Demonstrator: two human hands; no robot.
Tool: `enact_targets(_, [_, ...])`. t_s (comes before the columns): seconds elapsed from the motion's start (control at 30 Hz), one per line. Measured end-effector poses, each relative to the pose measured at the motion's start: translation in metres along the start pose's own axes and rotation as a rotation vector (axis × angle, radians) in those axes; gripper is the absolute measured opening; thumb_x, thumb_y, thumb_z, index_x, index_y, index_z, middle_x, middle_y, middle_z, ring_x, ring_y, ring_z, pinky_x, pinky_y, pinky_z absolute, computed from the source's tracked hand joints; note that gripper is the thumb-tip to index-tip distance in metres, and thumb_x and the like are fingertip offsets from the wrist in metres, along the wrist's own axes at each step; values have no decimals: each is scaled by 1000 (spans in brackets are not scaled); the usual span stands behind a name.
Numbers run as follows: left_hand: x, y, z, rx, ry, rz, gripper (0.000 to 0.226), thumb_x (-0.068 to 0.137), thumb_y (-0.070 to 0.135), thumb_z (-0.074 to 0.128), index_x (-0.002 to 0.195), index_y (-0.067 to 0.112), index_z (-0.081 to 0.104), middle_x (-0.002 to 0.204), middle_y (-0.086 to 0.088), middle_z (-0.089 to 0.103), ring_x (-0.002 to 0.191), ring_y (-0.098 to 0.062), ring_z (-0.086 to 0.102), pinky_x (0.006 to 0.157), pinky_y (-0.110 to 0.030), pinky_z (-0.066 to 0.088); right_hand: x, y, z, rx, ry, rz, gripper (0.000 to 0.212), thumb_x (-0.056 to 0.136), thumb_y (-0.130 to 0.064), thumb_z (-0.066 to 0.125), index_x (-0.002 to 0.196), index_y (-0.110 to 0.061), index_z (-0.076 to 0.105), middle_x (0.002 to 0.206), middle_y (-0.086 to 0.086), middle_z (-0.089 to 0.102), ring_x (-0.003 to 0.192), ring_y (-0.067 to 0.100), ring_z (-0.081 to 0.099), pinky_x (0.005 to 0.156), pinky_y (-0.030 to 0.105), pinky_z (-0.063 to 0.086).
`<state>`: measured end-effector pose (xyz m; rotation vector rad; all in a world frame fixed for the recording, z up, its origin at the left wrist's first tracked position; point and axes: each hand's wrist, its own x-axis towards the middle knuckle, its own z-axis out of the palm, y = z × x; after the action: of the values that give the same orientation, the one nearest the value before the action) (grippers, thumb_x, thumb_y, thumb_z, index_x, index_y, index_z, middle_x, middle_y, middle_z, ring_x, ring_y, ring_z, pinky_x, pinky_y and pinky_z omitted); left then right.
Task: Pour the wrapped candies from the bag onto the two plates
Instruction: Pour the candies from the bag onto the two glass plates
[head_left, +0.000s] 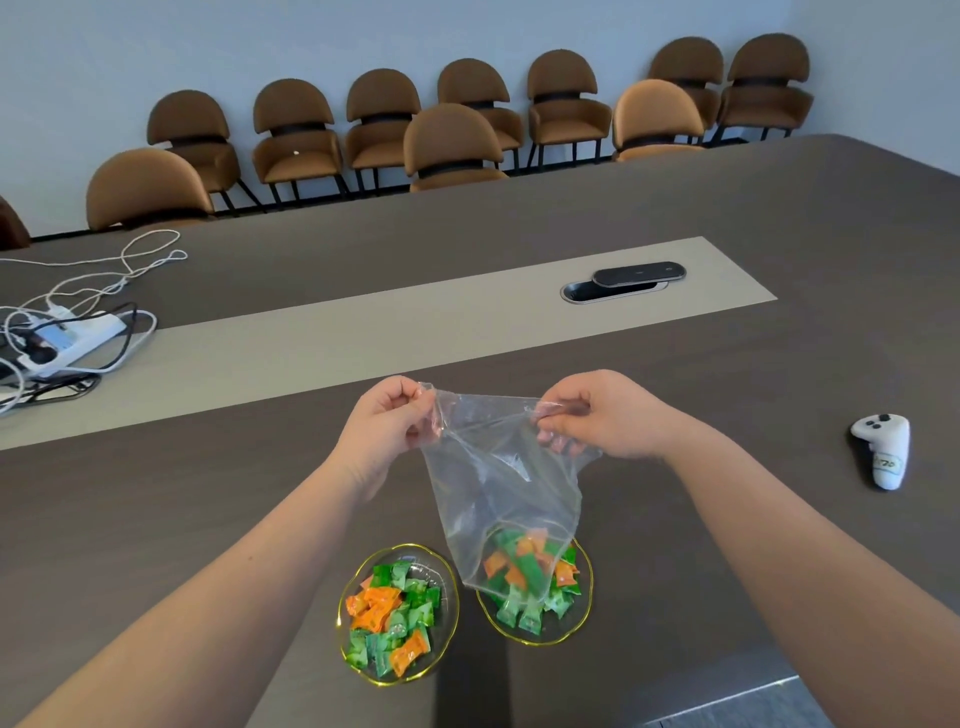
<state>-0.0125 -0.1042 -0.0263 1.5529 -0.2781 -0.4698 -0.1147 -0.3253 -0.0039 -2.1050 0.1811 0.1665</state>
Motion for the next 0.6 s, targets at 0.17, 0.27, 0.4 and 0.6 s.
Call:
enact_targets(0.17, [4, 7, -11, -103, 157, 30, 19, 89, 9, 56, 72, 16, 56, 62, 0, 64, 57, -10, 60, 67, -25, 53, 9, -7, 3, 85, 135, -58, 17, 83, -4, 67, 80, -21, 67, 79, 10, 73, 61, 10, 66, 72, 30, 59])
enact_targets(0.27, [3, 10, -24, -133, 196, 39, 18, 89, 9, 56, 73, 17, 57, 52, 8, 65, 50, -4, 60, 66, -24, 49, 14, -7, 5, 99, 185, -54, 14, 78, -10, 73, 85, -22, 70, 91, 10, 77, 80, 19, 74, 84, 32, 57])
enact_targets(0.4, [1, 14, -40, -256, 223, 20, 16, 88, 14, 59, 73, 17, 58, 49, 8, 58, 49, -5, 56, 56, -17, 50, 21, -4, 14, 135, 224, -26, 10, 78, -17, 75, 88, -20, 74, 87, -1, 76, 88, 14, 71, 87, 29, 54])
enact_targets(0.6, [-11, 6, -75, -41, -43, 21, 64, 58, 49, 74, 115, 23, 60, 107, 17, 68, 108, 1, 58, 95, -19, 41, 37, -40, 40, 621, 111, -118, 13, 91, -7, 56, 84, -12, 66, 77, 3, 76, 74, 23, 72, 79, 40, 60])
